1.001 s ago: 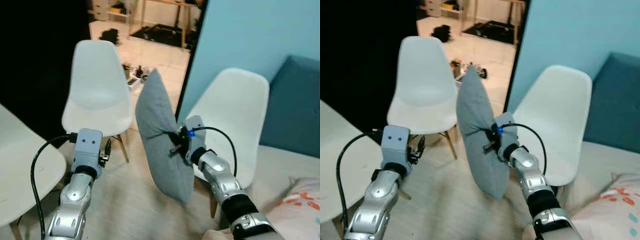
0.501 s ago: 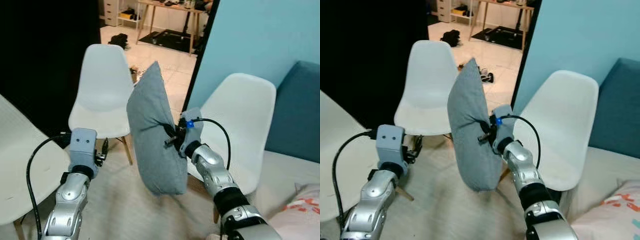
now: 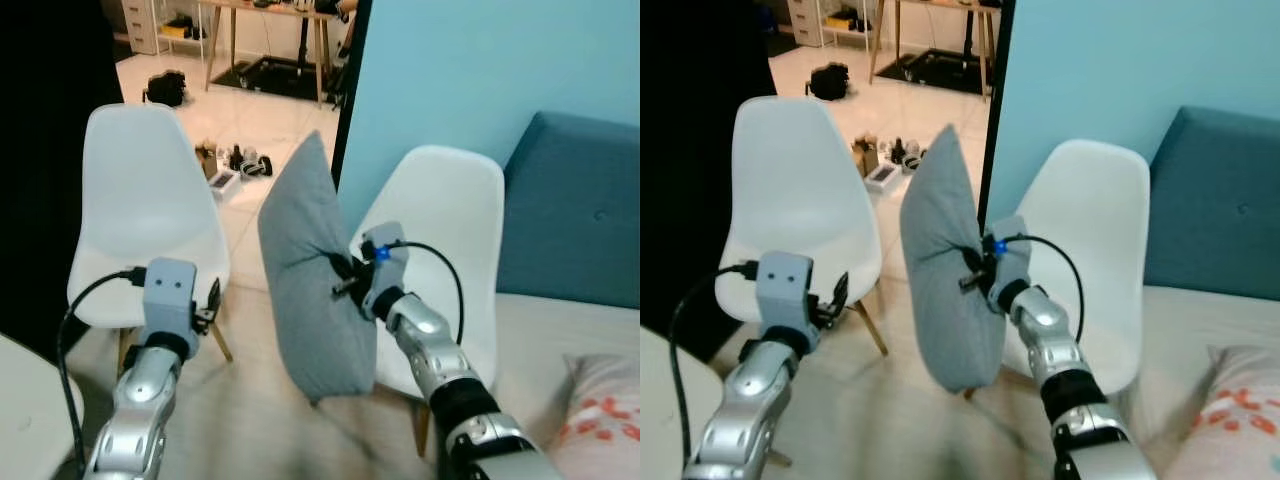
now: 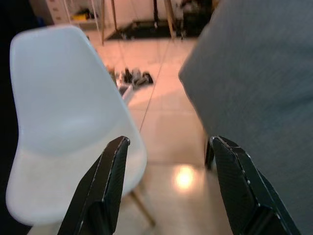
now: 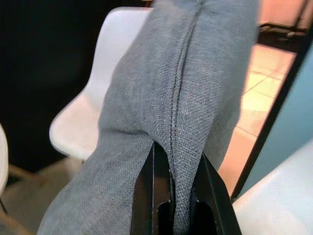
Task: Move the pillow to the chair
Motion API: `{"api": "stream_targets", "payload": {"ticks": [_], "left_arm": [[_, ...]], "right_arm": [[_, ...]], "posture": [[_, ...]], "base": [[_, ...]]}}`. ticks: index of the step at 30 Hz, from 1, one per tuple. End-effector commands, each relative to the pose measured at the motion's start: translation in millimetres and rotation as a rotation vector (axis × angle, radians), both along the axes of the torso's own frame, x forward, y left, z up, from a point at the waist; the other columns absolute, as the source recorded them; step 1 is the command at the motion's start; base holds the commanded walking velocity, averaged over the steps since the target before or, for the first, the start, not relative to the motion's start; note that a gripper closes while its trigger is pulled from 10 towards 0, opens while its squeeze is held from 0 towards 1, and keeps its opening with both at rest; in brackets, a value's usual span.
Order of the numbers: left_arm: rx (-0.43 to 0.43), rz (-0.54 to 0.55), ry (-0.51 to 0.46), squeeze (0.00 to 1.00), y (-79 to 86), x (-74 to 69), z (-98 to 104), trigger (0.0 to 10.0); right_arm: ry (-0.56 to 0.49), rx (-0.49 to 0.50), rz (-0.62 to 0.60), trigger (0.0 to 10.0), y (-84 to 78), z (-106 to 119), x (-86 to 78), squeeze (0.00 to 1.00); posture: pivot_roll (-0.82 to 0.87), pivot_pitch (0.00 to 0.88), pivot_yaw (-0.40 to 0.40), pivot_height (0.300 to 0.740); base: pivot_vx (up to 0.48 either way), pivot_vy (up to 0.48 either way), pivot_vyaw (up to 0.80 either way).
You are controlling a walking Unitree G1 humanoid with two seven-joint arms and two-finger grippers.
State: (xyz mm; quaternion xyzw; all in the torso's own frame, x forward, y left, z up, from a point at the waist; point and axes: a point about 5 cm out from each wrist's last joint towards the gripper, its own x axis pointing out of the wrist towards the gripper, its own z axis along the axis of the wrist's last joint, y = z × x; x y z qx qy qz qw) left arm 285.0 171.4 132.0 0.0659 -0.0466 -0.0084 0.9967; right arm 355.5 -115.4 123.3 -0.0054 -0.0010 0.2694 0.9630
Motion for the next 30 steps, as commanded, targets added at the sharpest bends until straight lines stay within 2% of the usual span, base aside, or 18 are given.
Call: {"api": "stream_targets", "payload": {"ticks": [1,11,27,30], "left_arm": [[0.011,0.029,0.016,0.0,7.7,-3.7,-5.1,10.0],[0.011,0.032,0.011,0.0,7.1,-3.6,-4.7,10.0],[0.011,0.03,0.009,0.0,7.7,-2.9,-4.2,10.0],[0.013,0.028,0.01,0.0,7.7,-2.8,-4.1,10.0]], "right_arm": [[-0.104,0.029,0.042,10.0,11.3,20.7,3.1,0.0],[-0.103,0.032,0.052,10.0,11.5,21.0,3.3,0.0],[-0.074,0.036,0.043,10.0,11.4,20.1,6.1,0.0],[-0.072,0.037,0.046,10.0,11.5,19.9,6.2,0.0]], "posture": [[0.01,0.0,-0.109,0.74],[0.01,0.0,-0.114,0.74],[0.01,0.0,-0.113,0.74],[0.01,0.0,-0.113,0.74]], "base": [[0.48,0.0,0.79],[0.48,0.0,0.78],[0.48,0.0,0.0],[0.48,0.0,-0.65]]}}
